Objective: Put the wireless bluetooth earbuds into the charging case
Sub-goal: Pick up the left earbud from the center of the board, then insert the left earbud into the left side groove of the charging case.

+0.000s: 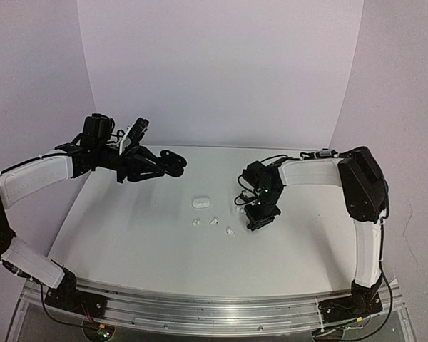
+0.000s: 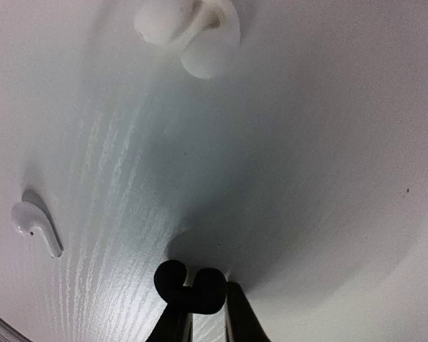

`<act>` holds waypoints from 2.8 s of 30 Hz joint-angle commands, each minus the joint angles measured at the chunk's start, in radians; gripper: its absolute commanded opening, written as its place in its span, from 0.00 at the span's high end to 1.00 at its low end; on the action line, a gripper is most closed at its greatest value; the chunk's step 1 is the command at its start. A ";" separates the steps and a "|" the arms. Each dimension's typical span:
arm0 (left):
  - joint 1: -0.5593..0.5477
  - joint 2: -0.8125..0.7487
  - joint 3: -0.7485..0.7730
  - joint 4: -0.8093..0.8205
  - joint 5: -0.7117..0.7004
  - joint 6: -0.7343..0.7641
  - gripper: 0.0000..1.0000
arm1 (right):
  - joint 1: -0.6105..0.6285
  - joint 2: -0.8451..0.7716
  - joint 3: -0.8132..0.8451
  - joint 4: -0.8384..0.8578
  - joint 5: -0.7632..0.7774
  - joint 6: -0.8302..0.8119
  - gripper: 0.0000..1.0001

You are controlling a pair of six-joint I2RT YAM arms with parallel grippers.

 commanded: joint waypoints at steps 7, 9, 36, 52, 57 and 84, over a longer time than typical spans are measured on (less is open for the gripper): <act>0.005 -0.004 0.012 0.021 0.004 0.020 1.00 | 0.004 -0.065 -0.072 0.092 0.000 0.044 0.94; 0.004 -0.005 0.012 0.019 0.002 0.022 1.00 | 0.004 -0.069 -0.074 0.098 -0.001 0.043 0.99; -0.052 -0.135 -0.288 0.682 -0.401 -0.273 1.00 | 0.252 -0.326 0.403 0.110 0.230 0.231 1.00; -0.196 -0.058 -0.280 0.799 -0.629 -0.302 1.00 | 0.475 -0.248 0.619 0.104 0.418 0.238 1.00; -0.198 -0.058 -0.265 0.758 -0.612 -0.284 1.00 | 0.487 -0.220 0.631 0.071 0.442 0.206 1.00; -0.209 -0.055 -0.234 0.676 -0.539 -0.159 1.00 | 0.492 -0.145 0.690 -0.008 0.479 0.097 1.00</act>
